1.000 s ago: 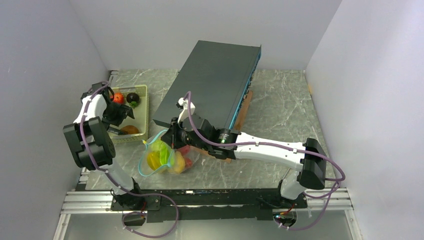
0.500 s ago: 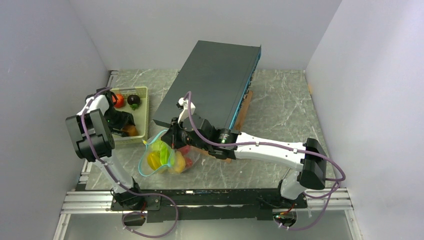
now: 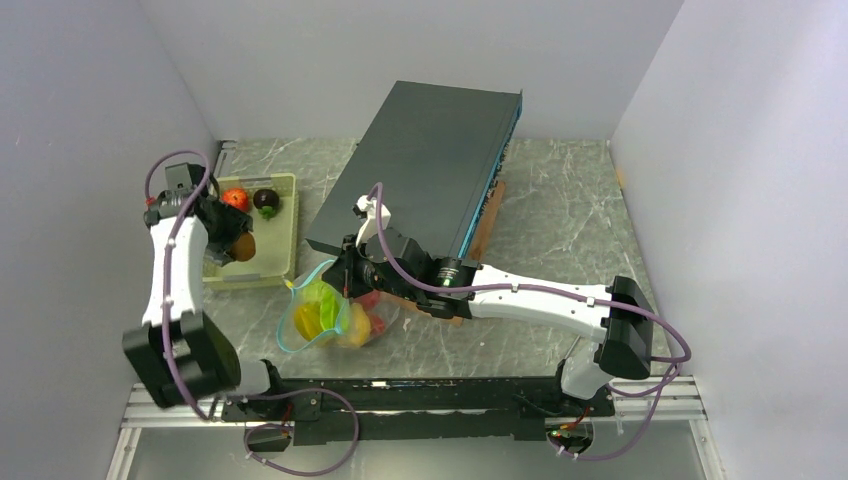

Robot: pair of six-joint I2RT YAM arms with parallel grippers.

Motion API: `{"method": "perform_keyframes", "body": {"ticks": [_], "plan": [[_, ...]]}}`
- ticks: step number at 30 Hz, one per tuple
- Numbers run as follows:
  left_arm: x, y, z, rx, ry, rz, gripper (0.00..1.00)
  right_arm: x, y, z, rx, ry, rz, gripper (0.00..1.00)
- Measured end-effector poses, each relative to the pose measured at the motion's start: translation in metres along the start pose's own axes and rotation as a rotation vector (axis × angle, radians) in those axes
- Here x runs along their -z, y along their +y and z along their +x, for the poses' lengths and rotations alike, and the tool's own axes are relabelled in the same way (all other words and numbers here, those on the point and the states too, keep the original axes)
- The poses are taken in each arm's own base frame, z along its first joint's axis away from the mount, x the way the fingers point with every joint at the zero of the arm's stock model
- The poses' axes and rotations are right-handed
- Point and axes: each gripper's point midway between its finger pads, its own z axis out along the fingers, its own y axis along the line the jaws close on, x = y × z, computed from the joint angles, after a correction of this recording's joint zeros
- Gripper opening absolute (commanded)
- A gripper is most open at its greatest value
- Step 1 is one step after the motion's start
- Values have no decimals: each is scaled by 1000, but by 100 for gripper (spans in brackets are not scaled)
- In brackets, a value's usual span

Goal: Place the food in the zip-top bag and seal the zipper
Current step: Pick up the fake vegetable from the bin, then place the fake vegetable in the zipper food storage bag.

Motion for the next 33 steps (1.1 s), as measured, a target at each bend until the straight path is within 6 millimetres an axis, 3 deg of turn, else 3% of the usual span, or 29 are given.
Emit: {"method": "perform_keyframes", "body": {"ticks": [11, 17, 27, 33], "plan": [[117, -1, 53, -343, -174, 469, 33, -1, 0, 0, 0, 1, 2, 0], [165, -2, 79, -510, -192, 676, 32, -2, -1, 0, 2, 4, 8, 0], [216, 12, 142, -714, -97, 962, 32, -5, -1, 0, 3, 10, 21, 0], [206, 24, 174, -772, 19, 1036, 31, -7, -1, 0, 2, 14, 27, 0]]}}
